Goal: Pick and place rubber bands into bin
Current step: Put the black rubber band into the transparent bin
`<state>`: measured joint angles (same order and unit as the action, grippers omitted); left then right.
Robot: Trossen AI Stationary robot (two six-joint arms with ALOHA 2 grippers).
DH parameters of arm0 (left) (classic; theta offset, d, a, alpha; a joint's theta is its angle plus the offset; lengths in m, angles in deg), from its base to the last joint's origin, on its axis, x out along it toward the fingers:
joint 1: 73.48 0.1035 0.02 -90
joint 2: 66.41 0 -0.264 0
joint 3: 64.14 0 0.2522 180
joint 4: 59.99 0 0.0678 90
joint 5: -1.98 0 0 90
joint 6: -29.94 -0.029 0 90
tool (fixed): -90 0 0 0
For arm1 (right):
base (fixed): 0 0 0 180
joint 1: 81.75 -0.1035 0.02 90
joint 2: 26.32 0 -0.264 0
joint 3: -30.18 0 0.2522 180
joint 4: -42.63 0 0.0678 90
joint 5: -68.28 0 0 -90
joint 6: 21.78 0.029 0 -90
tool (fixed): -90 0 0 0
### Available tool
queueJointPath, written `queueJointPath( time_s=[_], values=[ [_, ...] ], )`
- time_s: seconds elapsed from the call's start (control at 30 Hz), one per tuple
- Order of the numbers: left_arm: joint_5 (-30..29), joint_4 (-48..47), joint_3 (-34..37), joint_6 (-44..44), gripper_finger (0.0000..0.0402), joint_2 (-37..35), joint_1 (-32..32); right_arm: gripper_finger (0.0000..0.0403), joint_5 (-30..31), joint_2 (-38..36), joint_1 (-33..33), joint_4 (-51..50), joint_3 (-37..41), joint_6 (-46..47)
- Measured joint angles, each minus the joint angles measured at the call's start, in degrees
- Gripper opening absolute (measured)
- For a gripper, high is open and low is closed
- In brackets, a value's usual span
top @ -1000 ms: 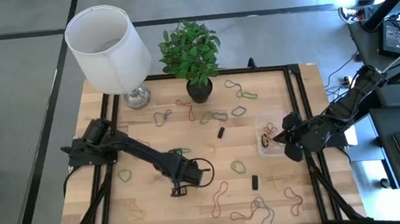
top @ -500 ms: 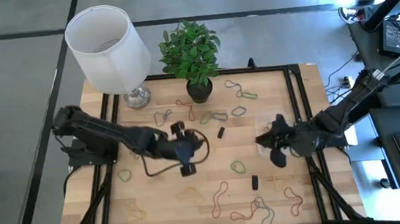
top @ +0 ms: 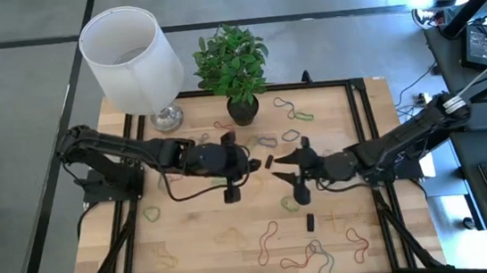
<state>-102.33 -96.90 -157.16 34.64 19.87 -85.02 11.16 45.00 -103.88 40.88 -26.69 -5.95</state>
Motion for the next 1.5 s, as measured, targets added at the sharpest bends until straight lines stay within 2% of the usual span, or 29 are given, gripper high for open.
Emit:
queueJointPath(
  time_s=[0.17, 0.33, 0.5, 0.7, 0.8, 0.97, 1.27, 1.5],
  values=[
    [5.9, 0.2, 0.0, -1.3, 0.0003, 0.0, 2.5, 0.0223, 0.0, 3.3, 1.8, 7.3, 0.0, -1.7],
    [9.7, 0.1, 0.0, -3.2, 0.0003, 0.1, 4.6, 0.0228, 0.0, 4.2, 3.2, 16.0, -0.1, -6.6],
    [10.0, 0.3, 0.0, -6.0, 0.0003, 0.2, 6.2, 0.021, 0.0, 4.2, 5.2, 16.6, -0.1, -7.1],
    [10.8, -0.1, 0.0, -7.5, 0.0003, 0.1, 7.8, 0.0182, -4.1, 5.8, 7.0, 20.1, 0.0, -7.2],
    [13.0, -0.5, 0.0, -7.6, 0.0003, 0.1, 8.7, 0.017, -4.1, 6.6, 7.0, 20.9, 0.0, -7.5],
    [13.4, -0.6, 0.1, -7.8, 0.0003, 0.1, 9.1, 0.0158, -4.2, 6.9, 7.0, 22.0, 0.0, -8.5],
    [12.8, -0.5, 0.1, -7.6, 0.0003, 0.3, 9.1, 0.0161, -4.9, 6.8, 7.0, 22.4, 0.0, -8.6],
    [12.9, -0.5, 0.1, -7.4, 0.0003, 0.3, 9.0, 0.02, -4.7, 6.8, 7.2, 22.4, -0.1, -8.6]
  ],
)
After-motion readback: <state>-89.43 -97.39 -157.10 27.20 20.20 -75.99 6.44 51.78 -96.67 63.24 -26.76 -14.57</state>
